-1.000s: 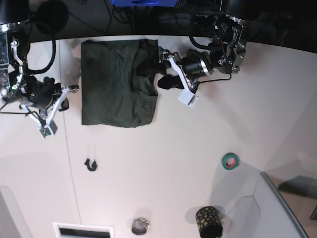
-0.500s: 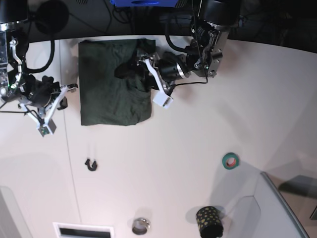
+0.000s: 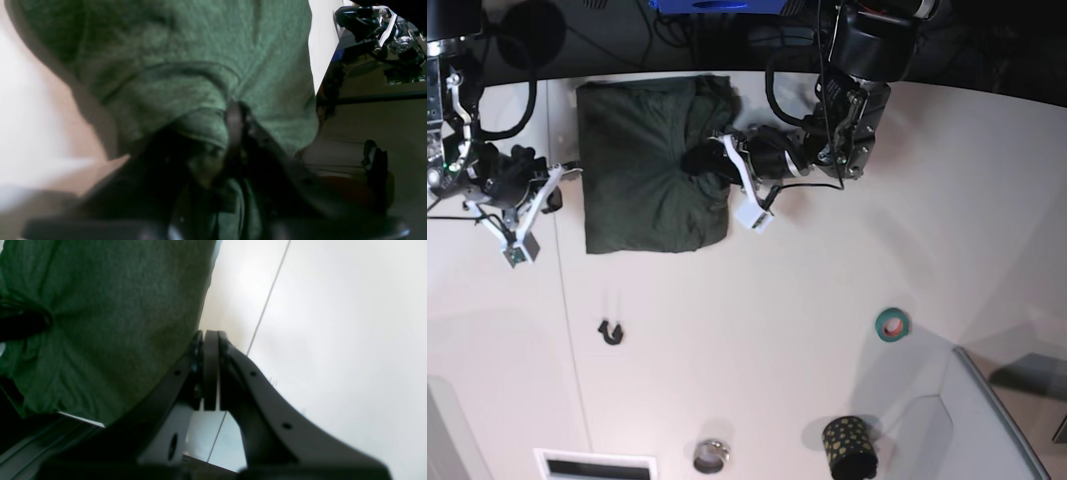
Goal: Layout the t-shirt on the table in an organized manner, then fold the t-shirt properly
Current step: 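Lift and fold the grasped edge with the left gripper over the shirt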
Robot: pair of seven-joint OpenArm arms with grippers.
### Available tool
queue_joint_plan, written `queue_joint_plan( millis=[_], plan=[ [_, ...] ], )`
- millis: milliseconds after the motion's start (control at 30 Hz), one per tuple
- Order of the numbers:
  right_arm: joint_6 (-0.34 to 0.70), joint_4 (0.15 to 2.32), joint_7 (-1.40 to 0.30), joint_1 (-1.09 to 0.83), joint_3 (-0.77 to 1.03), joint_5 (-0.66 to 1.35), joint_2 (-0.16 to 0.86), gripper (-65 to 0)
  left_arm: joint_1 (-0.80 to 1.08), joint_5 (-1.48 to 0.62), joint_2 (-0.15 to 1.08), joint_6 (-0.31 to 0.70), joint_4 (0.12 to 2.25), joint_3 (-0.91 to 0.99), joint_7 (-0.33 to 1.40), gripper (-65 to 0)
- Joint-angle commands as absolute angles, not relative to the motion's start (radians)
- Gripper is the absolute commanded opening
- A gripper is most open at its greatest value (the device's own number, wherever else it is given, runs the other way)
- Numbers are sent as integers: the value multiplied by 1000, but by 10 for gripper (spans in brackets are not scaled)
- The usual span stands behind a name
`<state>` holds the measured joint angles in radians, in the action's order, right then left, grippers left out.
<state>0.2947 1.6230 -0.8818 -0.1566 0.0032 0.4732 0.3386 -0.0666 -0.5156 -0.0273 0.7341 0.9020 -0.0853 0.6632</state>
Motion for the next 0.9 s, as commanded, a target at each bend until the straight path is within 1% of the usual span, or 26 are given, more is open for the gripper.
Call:
queue_joint_plan(
  millis=[0,267,367,467,667,867],
  plan=[
    [297,1638,-866,-148,13,484,352,-641,-79,-495,-19,698,897,-82,679,-650],
    [297,1638,-866,-148,13,484,352,-641,-120,-493,-8,698,860,-84,685,-650],
    [297,1638,-866,-148,13,484,352,-641,-136,-466,30,698,889,-122,717,-650],
    [297,1636,-866,-147,13,484,352,-641,-162,-423,79,698,928,-216,782,-650],
    [297,1606,-849,-143,13,484,352,-642,-257,-302,194,698,1021,-476,832,-650],
    [297,1604,-825,-148,12,484,351,-642,-390,-148,229,698,1029,-759,858,-650]
  ],
)
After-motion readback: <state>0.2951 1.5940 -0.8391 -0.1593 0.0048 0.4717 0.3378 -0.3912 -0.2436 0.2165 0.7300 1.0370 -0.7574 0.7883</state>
